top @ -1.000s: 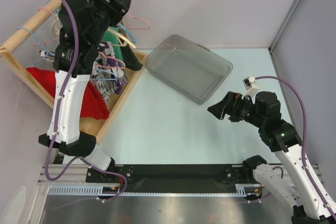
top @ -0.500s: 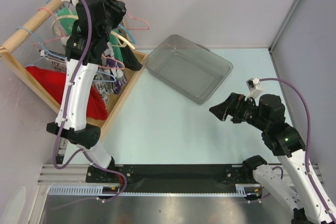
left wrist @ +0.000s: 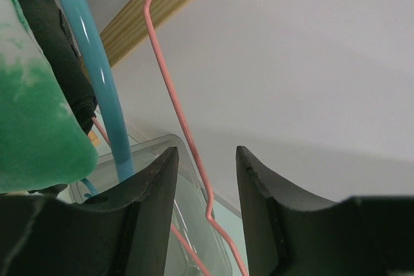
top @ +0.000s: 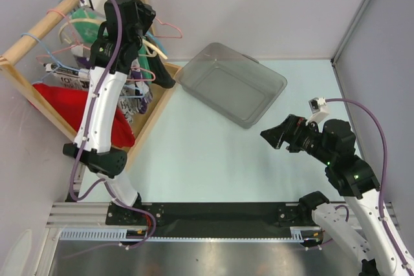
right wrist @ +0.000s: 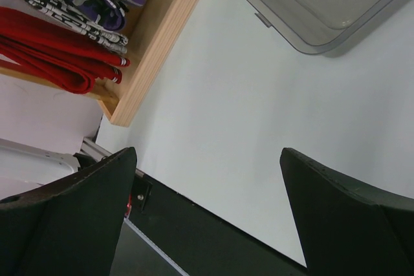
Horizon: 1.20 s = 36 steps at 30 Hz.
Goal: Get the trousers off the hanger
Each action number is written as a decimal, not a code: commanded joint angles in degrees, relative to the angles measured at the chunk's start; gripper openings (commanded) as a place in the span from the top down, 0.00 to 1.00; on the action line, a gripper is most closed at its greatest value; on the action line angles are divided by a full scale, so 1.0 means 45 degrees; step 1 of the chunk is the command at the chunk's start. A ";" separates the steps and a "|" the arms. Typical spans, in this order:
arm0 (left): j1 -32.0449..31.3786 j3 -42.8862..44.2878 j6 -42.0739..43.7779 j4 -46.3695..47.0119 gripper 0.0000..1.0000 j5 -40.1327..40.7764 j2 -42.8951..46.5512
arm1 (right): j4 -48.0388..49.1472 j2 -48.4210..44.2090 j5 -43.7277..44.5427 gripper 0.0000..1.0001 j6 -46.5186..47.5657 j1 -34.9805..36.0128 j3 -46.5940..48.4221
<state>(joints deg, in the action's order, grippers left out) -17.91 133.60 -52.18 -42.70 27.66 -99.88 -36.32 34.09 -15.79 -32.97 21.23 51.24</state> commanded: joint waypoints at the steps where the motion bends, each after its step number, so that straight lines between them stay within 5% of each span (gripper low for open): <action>1: 0.0191 0.0408 -0.0376 -0.0004 0.53 0.0319 -0.0382 | 0.0043 -0.0036 0.0306 0.00 -0.0095 -0.0031 0.0566; 11: 0.0406 0.0565 -0.0592 0.0756 0.59 0.0142 -0.1008 | 0.0218 0.0179 0.0501 0.00 -0.0134 -0.0051 0.0644; 14: 0.0445 0.0448 -0.0572 0.1165 0.73 0.0123 -0.1028 | 0.0238 0.0199 0.0521 0.00 -0.0153 -0.0031 0.0683; 22: 0.0465 -0.0411 -0.0181 0.2651 0.87 -0.0267 -0.0814 | 0.0199 0.0179 0.0540 0.00 -0.0154 -0.0031 0.0683; 25: 0.0465 -0.0451 -0.0103 0.2886 1.00 -0.0404 -0.0736 | 0.0179 0.0140 0.0580 0.00 -0.0154 -0.0051 0.0722; 36: -0.0218 -0.0568 0.3272 0.5697 1.00 0.0063 -0.0033 | 0.0199 0.0335 0.0463 0.00 -0.0212 -0.0070 0.0916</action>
<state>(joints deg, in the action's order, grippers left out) -16.88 130.28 -47.83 -28.62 26.28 -104.27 -36.32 35.03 -13.85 -33.47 21.23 52.27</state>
